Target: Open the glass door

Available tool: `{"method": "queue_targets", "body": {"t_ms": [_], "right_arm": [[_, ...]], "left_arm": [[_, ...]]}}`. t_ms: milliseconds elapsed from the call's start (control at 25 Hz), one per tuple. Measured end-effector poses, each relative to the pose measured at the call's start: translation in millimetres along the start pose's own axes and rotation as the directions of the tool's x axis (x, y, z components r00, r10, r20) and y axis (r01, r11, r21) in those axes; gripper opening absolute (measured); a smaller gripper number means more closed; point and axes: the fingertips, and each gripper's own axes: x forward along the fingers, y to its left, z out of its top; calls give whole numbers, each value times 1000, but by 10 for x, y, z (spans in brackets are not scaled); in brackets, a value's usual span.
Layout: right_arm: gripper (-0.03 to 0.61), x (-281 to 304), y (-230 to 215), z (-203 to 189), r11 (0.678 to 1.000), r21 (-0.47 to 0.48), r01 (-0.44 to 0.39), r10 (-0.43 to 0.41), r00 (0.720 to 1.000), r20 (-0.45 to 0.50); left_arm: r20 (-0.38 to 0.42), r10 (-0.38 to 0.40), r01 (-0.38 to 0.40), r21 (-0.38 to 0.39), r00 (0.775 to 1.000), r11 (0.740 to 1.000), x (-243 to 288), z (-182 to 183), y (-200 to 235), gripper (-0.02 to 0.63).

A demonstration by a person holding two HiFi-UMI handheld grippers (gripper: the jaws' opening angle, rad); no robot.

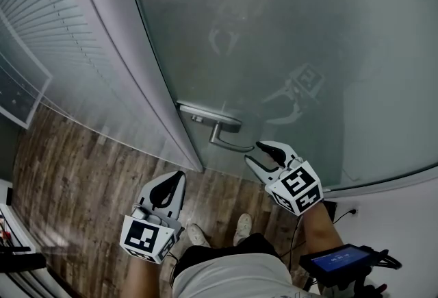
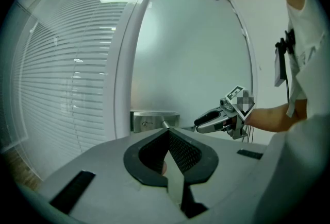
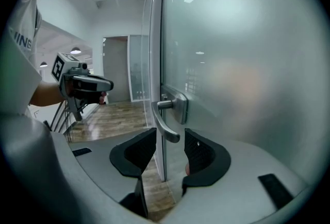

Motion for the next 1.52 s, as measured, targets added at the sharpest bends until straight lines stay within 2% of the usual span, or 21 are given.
{"method": "queue_targets", "body": {"t_ms": [160,320,400,600,1000,1520], "right_arm": [[153,32,20,-41,1000,-22,6,-6,1000,-31],[148,59,16,-22,1000,-7,10,-10,999,-34],[117,65,13,-23,1000,9,17,-17,999,-39],[115,95,36,-62,998,46,34,-31,998,-54],[118,243,22,-200,987,148,64,-59,998,-36],[121,290,-95,-261,978,164,126,-124,992,-23]], "left_arm": [[-6,-6,6,9,1000,1000,-17,4,-21,-1],[-11,-2,2,9,1000,1000,-37,-22,-18,0],[-10,1,-1,9,1000,1000,-64,-17,-10,0],[-9,8,-8,6,1000,1000,-122,-60,33,-1],[-3,11,-11,5,1000,1000,-94,-87,56,0],[6,3,-3,25,1000,1000,-119,-73,-27,-2]]}}
